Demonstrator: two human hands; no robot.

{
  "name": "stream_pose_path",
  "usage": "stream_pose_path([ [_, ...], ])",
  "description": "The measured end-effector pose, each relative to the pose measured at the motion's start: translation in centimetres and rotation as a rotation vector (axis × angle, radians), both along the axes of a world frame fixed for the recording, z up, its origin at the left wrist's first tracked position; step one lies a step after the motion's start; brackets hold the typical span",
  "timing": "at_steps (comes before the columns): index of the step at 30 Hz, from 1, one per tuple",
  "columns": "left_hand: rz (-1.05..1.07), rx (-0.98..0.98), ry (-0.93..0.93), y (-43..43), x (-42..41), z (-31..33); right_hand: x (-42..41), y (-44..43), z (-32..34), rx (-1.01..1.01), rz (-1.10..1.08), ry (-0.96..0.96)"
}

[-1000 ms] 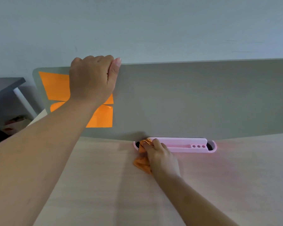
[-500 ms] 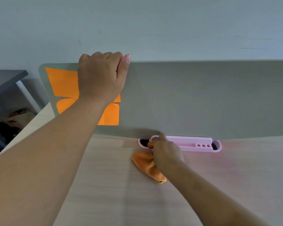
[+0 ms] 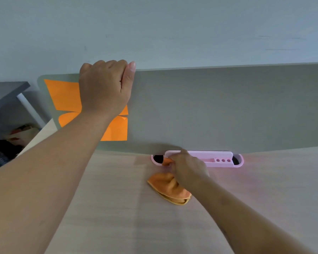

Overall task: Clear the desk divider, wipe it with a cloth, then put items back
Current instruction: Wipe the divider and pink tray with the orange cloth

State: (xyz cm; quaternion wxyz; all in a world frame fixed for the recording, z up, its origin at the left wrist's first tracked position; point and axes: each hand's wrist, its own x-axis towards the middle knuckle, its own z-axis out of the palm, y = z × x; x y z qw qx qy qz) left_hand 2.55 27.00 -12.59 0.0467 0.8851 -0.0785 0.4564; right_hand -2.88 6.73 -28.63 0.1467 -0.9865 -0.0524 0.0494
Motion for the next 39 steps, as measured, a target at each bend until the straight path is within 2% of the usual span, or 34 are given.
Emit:
stream_pose_path([
  [5, -0.017, 0.003, -0.016, 0.3, 0.1, 0.0, -1.2, -8.7, 0.4, -0.095, -0.165, 0.059],
  [7, -0.004, -0.002, -0.022, 0.1, 0.1, -0.1, -1.7, -10.3, -0.2, -0.104, -0.208, 0.020],
  [12, 0.012, -0.005, -0.026, 0.0, 0.1, -0.1, -1.5, 0.5, -2.0, 0.175, -0.057, -0.033],
  [15, -0.024, 0.000, -0.013, 0.1, 0.0, 0.0, -2.3, 2.3, -3.4, 0.099, -0.055, -0.179],
  [17, -0.017, 0.005, -0.013, 0.1, -0.1, 0.0, -2.8, 0.5, -4.1, 0.043, 0.053, -0.270],
  [21, 0.007, -0.002, -0.044, 0.1, 0.3, -0.3, -1.8, 0.6, -3.9, 0.134, 0.228, -0.325],
  [23, 0.005, 0.011, -0.052, 0.3, 0.4, -0.3, -1.1, 1.9, -3.1, 0.140, 0.221, -0.298],
  [26, -0.018, 0.010, -0.049, 0.4, 0.4, -0.2, -2.9, -1.7, -3.0, 0.179, 0.047, -0.196],
  [30, 0.004, 0.012, -0.067, 0.3, 0.5, -0.4, -3.0, -11.4, -3.6, 0.053, -0.165, -0.289],
  [31, 0.014, 0.015, -0.069, 0.2, 0.5, -0.4, -3.0, -12.5, -3.4, 0.031, -0.153, -0.308],
  [33, 0.008, 0.015, -0.066, 0.1, 0.3, -0.2, -3.2, -12.5, -3.4, 0.112, -0.202, -0.349],
  [35, -0.014, 0.008, -0.052, 0.4, 0.2, -0.2, -3.7, -11.8, -4.3, 0.148, -0.251, -0.483],
  [38, -0.009, 0.010, -0.052, 0.3, 0.2, -0.2, -3.6, -11.4, -4.8, 0.184, -0.351, -0.454],
  [39, 0.000, 0.010, -0.052, 0.1, 0.2, -0.2, -3.6, -11.1, -4.7, 0.138, -0.338, -0.422],
])
